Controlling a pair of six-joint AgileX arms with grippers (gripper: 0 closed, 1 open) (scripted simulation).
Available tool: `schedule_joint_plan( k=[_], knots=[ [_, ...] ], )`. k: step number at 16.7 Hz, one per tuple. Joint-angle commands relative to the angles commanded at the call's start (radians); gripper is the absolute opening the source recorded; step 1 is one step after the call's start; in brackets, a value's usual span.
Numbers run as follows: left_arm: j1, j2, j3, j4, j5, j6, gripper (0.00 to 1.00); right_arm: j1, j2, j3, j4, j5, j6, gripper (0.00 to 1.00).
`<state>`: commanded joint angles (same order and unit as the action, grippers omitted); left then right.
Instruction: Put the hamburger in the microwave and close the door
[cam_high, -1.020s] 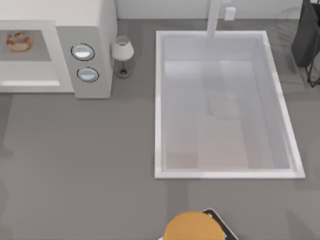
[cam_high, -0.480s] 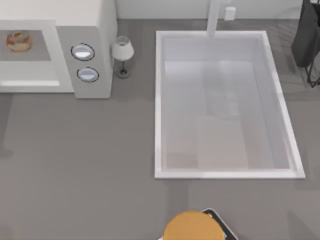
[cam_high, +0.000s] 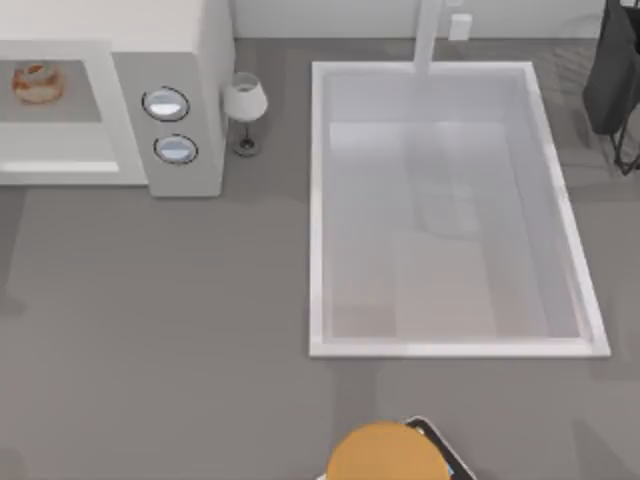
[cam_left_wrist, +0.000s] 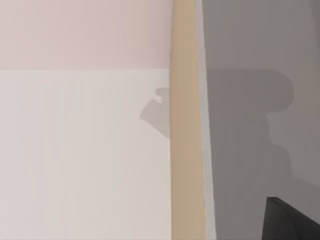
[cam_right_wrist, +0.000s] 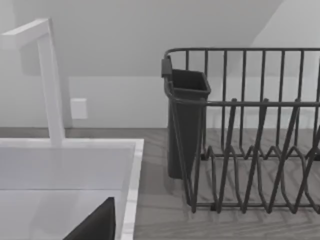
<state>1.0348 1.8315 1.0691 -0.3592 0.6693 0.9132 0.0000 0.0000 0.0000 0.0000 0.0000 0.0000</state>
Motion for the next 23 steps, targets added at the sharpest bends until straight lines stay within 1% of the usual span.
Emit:
schedule_joint_plan(
  k=[3, 8, 10, 17, 20, 23],
  knots=[
    [-0.045, -0.063, -0.070, 0.034, -0.014, -0.035, 0.00, 0.000, 0.000, 0.000, 0.000, 0.000, 0.000, 1.00],
    [-0.146, -0.242, -0.296, 0.135, -0.075, -0.154, 0.00, 0.000, 0.000, 0.000, 0.000, 0.000, 0.000, 1.00],
    [-0.174, -0.295, -0.353, 0.166, -0.089, -0.189, 0.00, 0.000, 0.000, 0.000, 0.000, 0.000, 0.000, 1.00],
    [-0.178, -0.321, -0.364, 0.171, -0.099, -0.214, 0.00, 0.000, 0.000, 0.000, 0.000, 0.000, 0.000, 1.00],
    [-0.228, -0.392, -0.392, 0.169, -0.174, -0.266, 0.00, 0.000, 0.000, 0.000, 0.000, 0.000, 0.000, 1.00],
    [-0.335, -0.472, -0.490, 0.181, -0.274, -0.329, 0.00, 0.000, 0.000, 0.000, 0.000, 0.000, 0.000, 1.00]
  ],
)
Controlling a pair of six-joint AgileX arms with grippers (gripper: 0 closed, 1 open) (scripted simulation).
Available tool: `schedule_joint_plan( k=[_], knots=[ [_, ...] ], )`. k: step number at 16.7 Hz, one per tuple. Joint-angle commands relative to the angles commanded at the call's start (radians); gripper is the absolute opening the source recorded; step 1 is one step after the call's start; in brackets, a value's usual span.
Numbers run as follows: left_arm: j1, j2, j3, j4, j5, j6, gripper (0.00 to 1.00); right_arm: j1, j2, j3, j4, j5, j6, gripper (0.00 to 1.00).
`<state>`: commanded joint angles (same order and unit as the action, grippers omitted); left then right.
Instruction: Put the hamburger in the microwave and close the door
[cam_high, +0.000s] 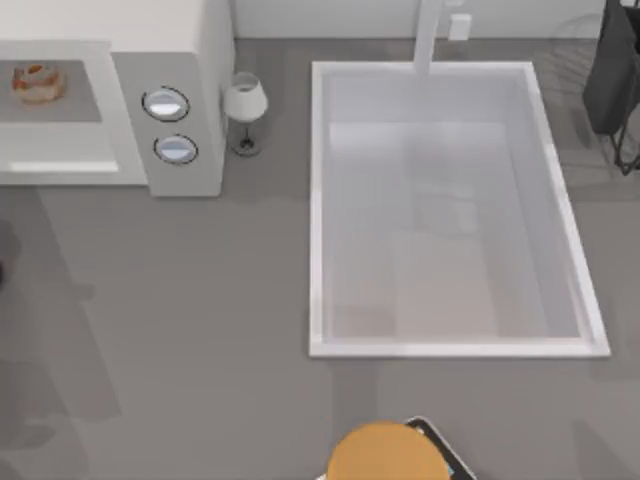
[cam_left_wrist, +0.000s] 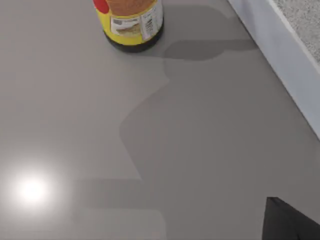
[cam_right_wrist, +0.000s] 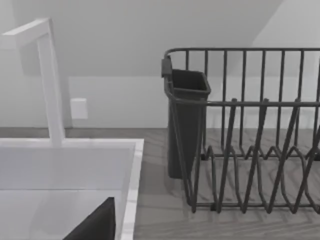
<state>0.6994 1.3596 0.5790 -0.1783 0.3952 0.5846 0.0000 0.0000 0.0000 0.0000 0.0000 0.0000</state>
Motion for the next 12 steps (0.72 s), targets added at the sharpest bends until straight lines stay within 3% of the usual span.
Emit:
schedule_joint_plan(
  k=[3, 6, 12],
  knots=[
    [-0.108, -0.081, -0.106, 0.034, -0.035, -0.099, 0.00, 0.000, 0.000, 0.000, 0.000, 0.000, 0.000, 1.00],
    [-0.169, -0.146, -0.141, 0.080, -0.016, -0.171, 0.00, 0.000, 0.000, 0.000, 0.000, 0.000, 0.000, 1.00],
    [-0.161, -0.154, -0.106, 0.075, -0.053, -0.170, 0.00, 0.000, 0.000, 0.000, 0.000, 0.000, 0.000, 1.00]
  ],
)
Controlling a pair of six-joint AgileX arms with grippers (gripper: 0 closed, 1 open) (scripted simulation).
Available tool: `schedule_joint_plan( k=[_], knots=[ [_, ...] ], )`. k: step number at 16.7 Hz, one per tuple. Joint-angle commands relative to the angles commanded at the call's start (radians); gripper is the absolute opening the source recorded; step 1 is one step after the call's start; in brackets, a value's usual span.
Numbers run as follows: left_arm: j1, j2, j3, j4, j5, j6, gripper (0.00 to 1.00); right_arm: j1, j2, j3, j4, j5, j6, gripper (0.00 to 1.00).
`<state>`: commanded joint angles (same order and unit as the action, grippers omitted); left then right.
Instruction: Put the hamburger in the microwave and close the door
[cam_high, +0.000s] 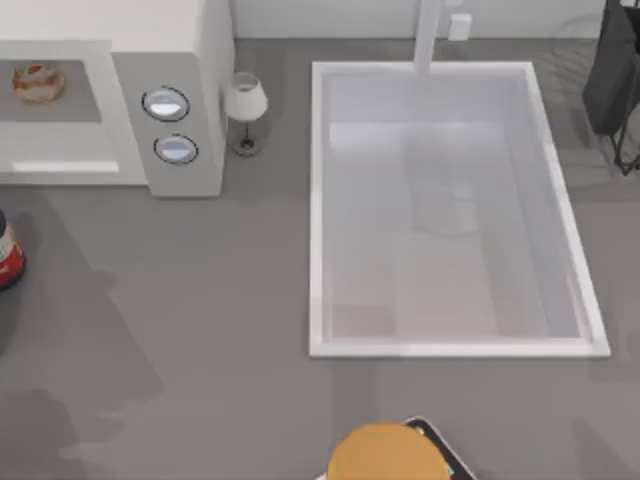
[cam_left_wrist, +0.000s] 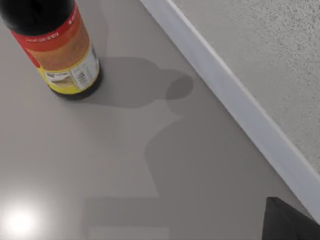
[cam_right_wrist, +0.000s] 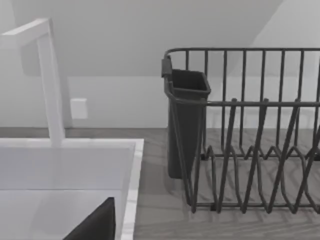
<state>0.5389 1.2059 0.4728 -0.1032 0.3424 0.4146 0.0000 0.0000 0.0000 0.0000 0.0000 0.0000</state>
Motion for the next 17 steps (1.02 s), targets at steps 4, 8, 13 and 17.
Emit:
schedule_joint_plan(
  k=[4, 8, 13, 17],
  knots=[
    [-0.094, -0.039, -0.063, -0.065, -0.023, -0.070, 0.00, 0.000, 0.000, 0.000, 0.000, 0.000, 0.000, 1.00],
    [-0.294, -0.096, -0.092, -0.061, -0.113, -0.252, 0.00, 0.000, 0.000, 0.000, 0.000, 0.000, 0.000, 1.00],
    [-0.492, -0.155, -0.095, -0.014, -0.328, -0.373, 0.00, 0.000, 0.000, 0.000, 0.000, 0.000, 0.000, 1.00],
    [-0.506, -0.167, -0.092, 0.001, -0.362, -0.371, 0.00, 0.000, 0.000, 0.000, 0.000, 0.000, 0.000, 1.00]
  ],
)
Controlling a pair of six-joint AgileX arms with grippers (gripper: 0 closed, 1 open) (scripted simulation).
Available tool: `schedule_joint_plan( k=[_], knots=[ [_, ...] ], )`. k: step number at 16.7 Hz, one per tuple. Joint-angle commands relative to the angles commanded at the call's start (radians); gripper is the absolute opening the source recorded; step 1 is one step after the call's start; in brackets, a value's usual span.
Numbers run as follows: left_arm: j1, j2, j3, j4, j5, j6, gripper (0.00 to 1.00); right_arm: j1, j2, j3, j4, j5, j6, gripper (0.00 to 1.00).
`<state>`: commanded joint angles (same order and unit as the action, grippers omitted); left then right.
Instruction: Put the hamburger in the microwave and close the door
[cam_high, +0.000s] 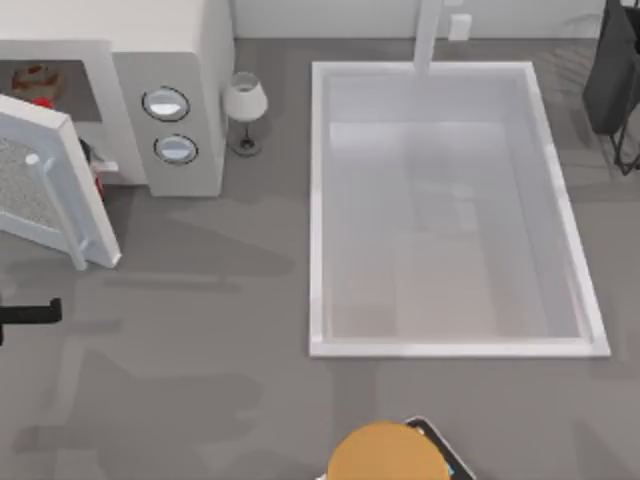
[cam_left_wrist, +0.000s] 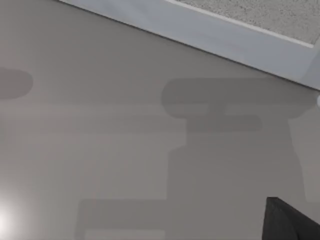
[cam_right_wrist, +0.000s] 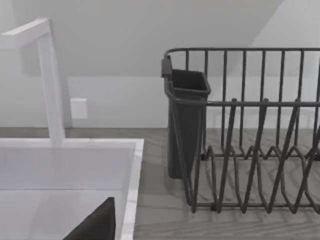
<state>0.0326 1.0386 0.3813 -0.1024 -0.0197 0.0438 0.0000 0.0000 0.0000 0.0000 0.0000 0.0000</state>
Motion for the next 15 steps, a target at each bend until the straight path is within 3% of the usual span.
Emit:
schedule_joint_plan(
  k=[7, 15],
  knots=[
    [-0.005, 0.091, 0.098, 0.091, 0.033, -0.017, 0.00, 0.000, 0.000, 0.000, 0.000, 0.000, 0.000, 1.00],
    [-0.022, 0.459, 0.295, 0.217, 0.010, -0.019, 0.00, 0.000, 0.000, 0.000, 0.000, 0.000, 0.000, 1.00]
  ],
)
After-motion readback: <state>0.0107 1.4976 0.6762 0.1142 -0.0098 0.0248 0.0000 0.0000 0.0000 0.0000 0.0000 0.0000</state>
